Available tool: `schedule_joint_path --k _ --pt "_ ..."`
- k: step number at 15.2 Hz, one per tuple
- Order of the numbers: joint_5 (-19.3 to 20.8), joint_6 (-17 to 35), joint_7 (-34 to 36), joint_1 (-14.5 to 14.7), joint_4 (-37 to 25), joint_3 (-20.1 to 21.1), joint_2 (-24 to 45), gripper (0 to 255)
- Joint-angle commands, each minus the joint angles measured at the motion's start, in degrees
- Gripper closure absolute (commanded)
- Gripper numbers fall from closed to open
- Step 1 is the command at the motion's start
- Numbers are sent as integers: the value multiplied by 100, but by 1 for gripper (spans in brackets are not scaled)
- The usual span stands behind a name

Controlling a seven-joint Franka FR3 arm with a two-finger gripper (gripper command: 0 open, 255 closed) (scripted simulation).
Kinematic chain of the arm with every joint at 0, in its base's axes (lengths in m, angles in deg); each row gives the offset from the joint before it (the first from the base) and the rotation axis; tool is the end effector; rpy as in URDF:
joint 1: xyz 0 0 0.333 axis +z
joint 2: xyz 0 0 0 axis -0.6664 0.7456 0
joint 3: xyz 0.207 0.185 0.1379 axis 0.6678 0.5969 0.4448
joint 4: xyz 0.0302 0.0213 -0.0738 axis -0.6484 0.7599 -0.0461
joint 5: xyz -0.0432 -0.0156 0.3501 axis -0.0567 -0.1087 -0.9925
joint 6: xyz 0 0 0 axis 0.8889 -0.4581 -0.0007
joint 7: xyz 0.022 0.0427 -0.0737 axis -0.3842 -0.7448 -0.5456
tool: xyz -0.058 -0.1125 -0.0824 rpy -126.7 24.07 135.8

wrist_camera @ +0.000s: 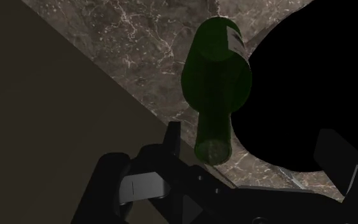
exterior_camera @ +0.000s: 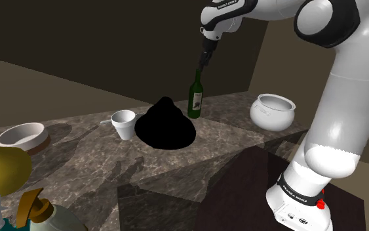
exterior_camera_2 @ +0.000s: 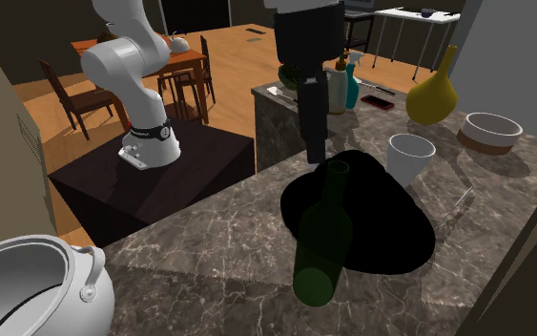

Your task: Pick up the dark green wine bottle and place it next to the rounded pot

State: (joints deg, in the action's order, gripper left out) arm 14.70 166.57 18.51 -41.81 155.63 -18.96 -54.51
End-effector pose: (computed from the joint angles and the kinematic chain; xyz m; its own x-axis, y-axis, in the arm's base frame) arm 0.5577 -0.1992 0.4717 0.9353 0.3101 0.1705 0.3041 -0.9507 0.0608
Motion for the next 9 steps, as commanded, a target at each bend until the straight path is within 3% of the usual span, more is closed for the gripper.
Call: schedule_joint_path --k 1,9 --pt "-233 -82 -254 -123 -503 -4 473 0" --pt "-357 393 -335 -149 -251 48 716 0"
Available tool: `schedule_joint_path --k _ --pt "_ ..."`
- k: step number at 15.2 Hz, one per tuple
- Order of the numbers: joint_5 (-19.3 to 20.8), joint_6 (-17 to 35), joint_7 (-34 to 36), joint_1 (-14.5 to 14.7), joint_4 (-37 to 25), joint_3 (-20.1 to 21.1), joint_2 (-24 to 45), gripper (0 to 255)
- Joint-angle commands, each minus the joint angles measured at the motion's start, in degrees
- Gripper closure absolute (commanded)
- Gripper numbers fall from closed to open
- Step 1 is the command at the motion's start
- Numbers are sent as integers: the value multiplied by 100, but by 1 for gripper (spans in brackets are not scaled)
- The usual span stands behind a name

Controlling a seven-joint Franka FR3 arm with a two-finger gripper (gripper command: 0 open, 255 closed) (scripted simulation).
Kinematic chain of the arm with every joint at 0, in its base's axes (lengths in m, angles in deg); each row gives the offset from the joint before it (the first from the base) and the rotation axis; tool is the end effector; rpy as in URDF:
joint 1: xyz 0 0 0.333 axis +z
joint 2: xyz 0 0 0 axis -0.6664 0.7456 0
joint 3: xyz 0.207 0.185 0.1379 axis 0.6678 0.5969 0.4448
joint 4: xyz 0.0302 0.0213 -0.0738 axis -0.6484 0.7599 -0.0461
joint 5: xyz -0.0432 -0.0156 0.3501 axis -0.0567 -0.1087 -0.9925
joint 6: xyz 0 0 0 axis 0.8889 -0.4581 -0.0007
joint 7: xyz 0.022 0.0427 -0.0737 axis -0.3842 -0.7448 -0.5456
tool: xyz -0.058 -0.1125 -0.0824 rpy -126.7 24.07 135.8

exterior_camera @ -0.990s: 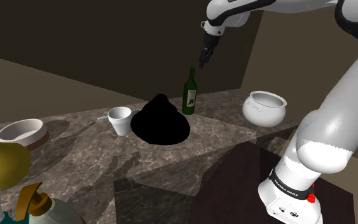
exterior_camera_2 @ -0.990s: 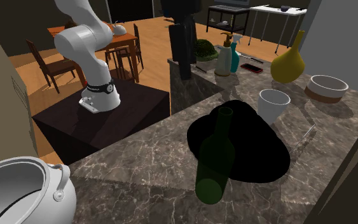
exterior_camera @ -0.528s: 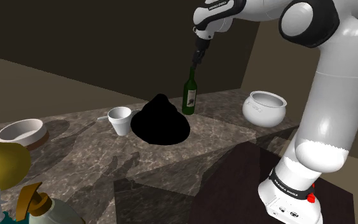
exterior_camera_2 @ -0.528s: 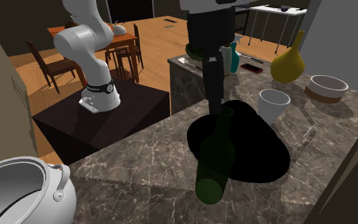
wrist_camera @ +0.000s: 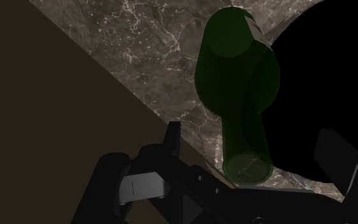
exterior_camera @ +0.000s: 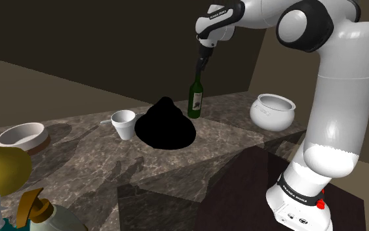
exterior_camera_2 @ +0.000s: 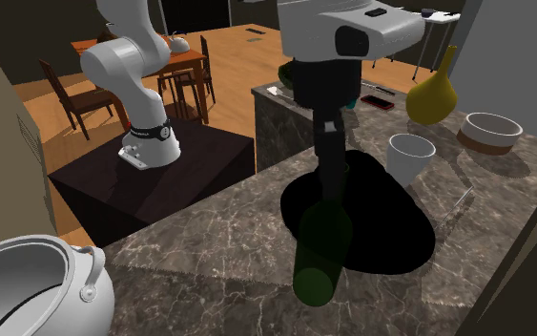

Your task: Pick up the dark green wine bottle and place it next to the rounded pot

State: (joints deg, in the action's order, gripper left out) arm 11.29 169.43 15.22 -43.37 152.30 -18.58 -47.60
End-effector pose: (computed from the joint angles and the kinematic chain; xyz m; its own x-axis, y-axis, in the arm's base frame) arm 0.5858 -0.2113 0.4349 0.9296 0.3263 0.1716 0.3208 -0.9453 0.0595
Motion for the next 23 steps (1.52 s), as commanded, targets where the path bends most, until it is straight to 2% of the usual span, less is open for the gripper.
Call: schedule_joint_path --k 1,8,9,18,23 --pt "-16 108 -6 8 84 10 24 0" --pt "-16 106 -6 7 81 10 25 0" --pt "-16 106 -6 7 81 10 25 255" --pt "-16 108 -6 7 82 10 26 255" --pt "38 -247 49 5 -212 -10 -44 255"
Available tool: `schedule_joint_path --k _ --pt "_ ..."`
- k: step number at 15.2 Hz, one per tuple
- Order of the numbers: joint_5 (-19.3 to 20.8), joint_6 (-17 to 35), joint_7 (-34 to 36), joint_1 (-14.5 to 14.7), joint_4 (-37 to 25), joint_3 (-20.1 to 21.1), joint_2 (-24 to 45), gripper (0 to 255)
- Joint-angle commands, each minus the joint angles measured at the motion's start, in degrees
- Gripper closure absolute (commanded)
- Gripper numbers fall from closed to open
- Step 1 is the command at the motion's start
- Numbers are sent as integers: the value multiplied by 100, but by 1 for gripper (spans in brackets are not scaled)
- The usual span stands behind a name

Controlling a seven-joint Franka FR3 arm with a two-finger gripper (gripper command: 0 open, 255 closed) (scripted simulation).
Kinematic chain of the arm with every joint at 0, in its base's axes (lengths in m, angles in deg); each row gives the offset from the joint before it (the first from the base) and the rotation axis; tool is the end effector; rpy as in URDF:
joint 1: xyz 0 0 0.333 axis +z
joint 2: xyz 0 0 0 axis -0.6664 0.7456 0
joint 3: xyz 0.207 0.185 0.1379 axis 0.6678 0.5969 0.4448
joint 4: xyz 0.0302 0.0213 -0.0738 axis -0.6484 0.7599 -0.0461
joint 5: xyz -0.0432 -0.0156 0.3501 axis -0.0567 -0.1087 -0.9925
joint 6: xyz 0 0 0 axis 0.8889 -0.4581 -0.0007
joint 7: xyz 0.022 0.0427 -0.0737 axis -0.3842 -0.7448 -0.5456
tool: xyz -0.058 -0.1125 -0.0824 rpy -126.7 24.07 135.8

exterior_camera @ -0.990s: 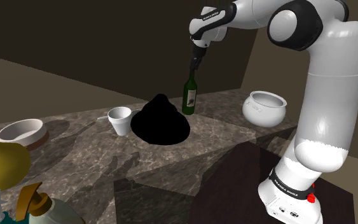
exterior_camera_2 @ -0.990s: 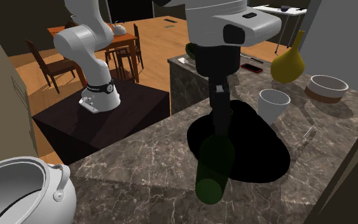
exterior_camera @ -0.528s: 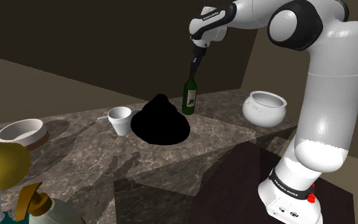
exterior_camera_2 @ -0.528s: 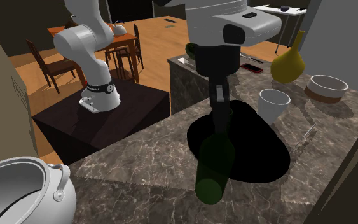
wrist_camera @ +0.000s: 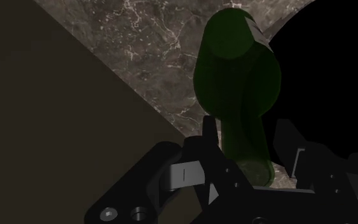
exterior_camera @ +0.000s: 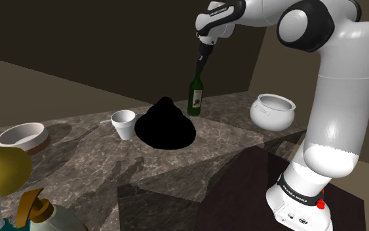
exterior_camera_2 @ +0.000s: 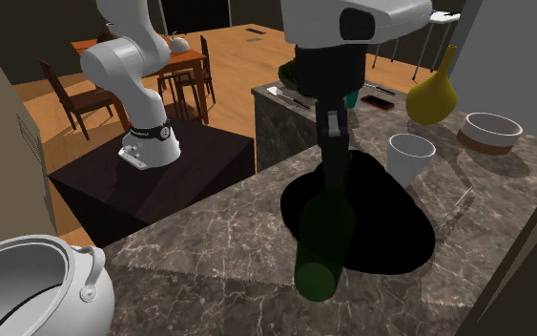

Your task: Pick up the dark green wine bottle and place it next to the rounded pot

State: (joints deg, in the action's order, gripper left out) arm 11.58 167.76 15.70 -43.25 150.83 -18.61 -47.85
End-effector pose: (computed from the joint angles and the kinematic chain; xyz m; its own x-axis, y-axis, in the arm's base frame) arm 0.5865 -0.2094 0.4460 0.9296 0.3262 0.1715 0.3208 -0.9453 0.0595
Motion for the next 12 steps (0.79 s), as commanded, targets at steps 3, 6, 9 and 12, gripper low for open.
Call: schedule_joint_path --k 3,6,9,12 --pt "34 -299 30 -13 -261 -17 -44 255" --pt "52 -523 56 -22 -473 -25 -58 255" --pt "63 -752 78 -35 -703 -33 -59 255" --pt "67 -987 98 -52 -951 -40 -47 255"
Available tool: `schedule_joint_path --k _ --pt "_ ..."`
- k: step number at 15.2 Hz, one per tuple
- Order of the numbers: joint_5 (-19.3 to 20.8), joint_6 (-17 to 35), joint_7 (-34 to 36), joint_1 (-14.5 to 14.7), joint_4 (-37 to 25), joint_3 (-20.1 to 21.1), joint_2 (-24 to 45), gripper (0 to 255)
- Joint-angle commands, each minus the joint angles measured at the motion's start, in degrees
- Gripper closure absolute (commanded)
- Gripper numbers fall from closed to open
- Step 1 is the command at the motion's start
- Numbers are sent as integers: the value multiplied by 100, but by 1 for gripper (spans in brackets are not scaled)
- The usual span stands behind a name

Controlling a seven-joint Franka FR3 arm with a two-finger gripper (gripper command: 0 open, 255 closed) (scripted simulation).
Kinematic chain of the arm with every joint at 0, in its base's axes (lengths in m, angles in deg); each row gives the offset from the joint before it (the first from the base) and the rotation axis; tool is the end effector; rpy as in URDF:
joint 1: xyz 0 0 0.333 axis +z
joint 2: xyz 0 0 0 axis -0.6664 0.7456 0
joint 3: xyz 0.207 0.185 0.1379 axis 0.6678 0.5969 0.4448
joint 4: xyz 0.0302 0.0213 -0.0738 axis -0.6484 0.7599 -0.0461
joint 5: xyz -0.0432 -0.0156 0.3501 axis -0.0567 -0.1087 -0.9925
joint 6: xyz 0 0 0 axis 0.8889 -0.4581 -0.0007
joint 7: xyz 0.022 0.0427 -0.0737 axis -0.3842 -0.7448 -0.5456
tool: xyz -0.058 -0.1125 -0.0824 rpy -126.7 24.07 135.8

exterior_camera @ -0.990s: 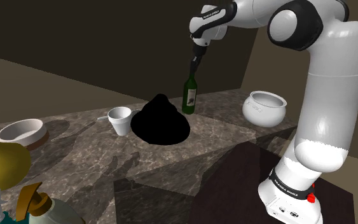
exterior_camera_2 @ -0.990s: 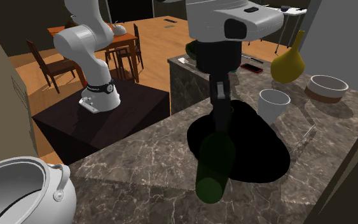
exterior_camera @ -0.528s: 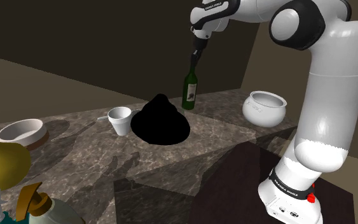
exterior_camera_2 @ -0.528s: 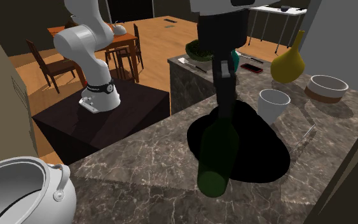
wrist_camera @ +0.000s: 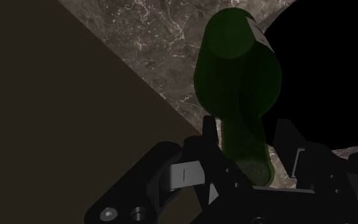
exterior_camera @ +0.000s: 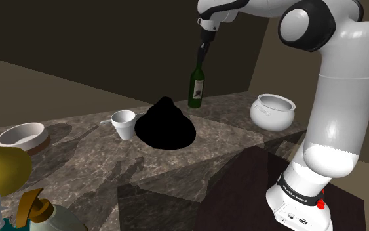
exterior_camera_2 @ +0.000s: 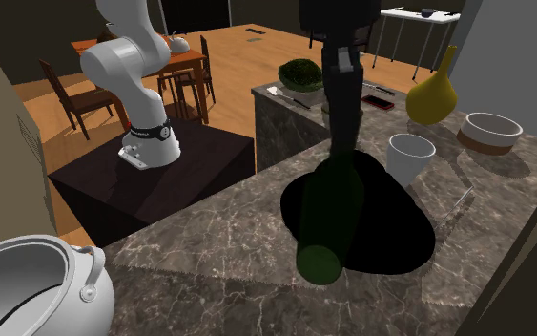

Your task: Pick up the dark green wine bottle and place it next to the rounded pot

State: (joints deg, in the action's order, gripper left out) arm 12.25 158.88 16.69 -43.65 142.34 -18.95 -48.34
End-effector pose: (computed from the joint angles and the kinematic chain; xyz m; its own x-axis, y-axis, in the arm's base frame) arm 0.5851 -0.2090 0.5026 0.9296 0.3262 0.1716 0.3207 -0.9453 0.0597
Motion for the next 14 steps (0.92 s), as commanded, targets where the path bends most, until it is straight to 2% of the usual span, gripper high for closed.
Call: schedule_joint_path --k 1,14 --pt "-1 -179 5 -20 -190 -8 9 255" --pt "-92 -1317 58 -182 -1594 -29 288 255"
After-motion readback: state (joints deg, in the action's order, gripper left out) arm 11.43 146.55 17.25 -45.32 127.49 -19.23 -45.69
